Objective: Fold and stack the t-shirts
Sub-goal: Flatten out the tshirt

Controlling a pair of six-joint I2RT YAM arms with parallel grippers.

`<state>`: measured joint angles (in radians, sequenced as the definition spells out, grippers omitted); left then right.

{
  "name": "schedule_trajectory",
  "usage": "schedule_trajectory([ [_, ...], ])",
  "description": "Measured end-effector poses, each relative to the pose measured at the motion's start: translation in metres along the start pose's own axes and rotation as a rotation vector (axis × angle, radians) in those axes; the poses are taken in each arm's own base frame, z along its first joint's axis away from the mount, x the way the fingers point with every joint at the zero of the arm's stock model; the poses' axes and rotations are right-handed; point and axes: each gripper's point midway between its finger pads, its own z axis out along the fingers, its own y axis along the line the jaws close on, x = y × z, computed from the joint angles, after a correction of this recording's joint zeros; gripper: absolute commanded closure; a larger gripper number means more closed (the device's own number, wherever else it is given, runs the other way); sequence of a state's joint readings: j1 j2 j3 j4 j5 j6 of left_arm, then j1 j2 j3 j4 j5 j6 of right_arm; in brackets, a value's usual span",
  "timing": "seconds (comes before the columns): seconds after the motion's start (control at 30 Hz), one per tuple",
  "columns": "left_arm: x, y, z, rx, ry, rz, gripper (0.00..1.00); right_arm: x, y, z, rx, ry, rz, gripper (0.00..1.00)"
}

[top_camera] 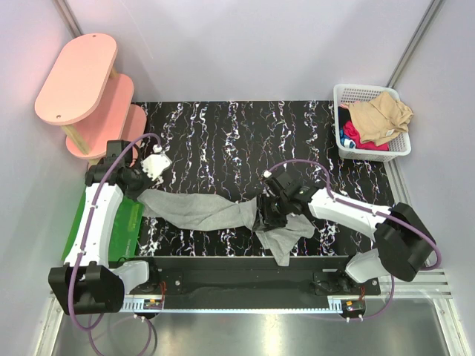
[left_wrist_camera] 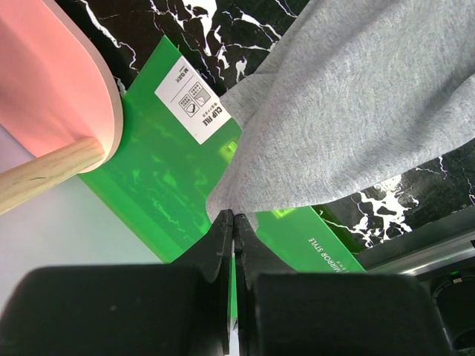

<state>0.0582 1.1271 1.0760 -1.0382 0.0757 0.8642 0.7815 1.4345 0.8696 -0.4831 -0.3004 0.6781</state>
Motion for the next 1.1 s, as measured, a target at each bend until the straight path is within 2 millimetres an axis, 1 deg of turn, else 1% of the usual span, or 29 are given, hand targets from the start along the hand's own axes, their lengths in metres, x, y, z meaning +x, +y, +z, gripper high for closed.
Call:
schedule_trajectory([
  [0.07, 0.002, -0.002, 0.002, 0.005, 0.004, -0.001, 1.0, 0.006, -0.007, 0.002, 0.015, 0.014, 0.008, 0.46],
  [0.13, 0.003, -0.003, 0.003, 0.009, 0.007, -0.001, 1.0, 0.011, -0.012, 0.002, 0.026, 0.02, 0.011, 0.38],
  [0.23, 0.003, -0.004, 0.005, 0.012, 0.007, -0.002, 1.0, 0.013, -0.016, -0.002, 0.037, 0.008, 0.012, 0.38],
  [0.4, 0.003, -0.004, 0.005, 0.012, 0.006, -0.004, 1.0, 0.009, -0.013, -0.007, 0.03, -0.018, 0.004, 0.38],
  [0.5, 0.003, -0.004, 0.005, 0.012, 0.004, -0.006, 1.0, 0.008, -0.016, -0.007, 0.042, -0.027, 0.004, 0.41],
  [0.53, 0.003, -0.004, 0.005, 0.012, 0.004, -0.006, 1.0, 0.008, -0.016, -0.007, 0.045, -0.027, 0.004, 0.44],
  [0.63, 0.003, -0.004, 0.005, 0.011, 0.005, -0.008, 1.0, 0.008, -0.018, -0.006, 0.052, -0.026, 0.003, 0.5],
  [0.77, 0.003, -0.004, 0.005, 0.011, 0.004, -0.009, 1.0, 0.01, -0.023, 0.002, 0.074, -0.006, 0.009, 0.65],
  [0.87, 0.003, -0.004, 0.005, 0.011, 0.004, -0.009, 1.0, 0.011, -0.029, 0.008, 0.096, 0.005, 0.015, 0.71],
  [0.93, 0.003, -0.004, 0.005, 0.011, 0.004, -0.009, 1.0, 0.011, -0.031, 0.01, 0.104, 0.008, 0.018, 0.71],
  [0.97, 0.003, -0.004, 0.005, 0.011, 0.004, -0.009, 1.0, 0.011, -0.031, 0.011, 0.105, 0.008, 0.02, 0.7],
  [1.0, 0.003, -0.004, 0.005, 0.011, 0.004, -0.009, 1.0, 0.011, -0.031, 0.012, 0.105, 0.008, 0.02, 0.67],
  [1.1, 0.003, -0.005, 0.006, 0.011, 0.004, -0.009, 1.0, 0.009, -0.029, 0.011, 0.103, 0.004, 0.019, 0.67],
])
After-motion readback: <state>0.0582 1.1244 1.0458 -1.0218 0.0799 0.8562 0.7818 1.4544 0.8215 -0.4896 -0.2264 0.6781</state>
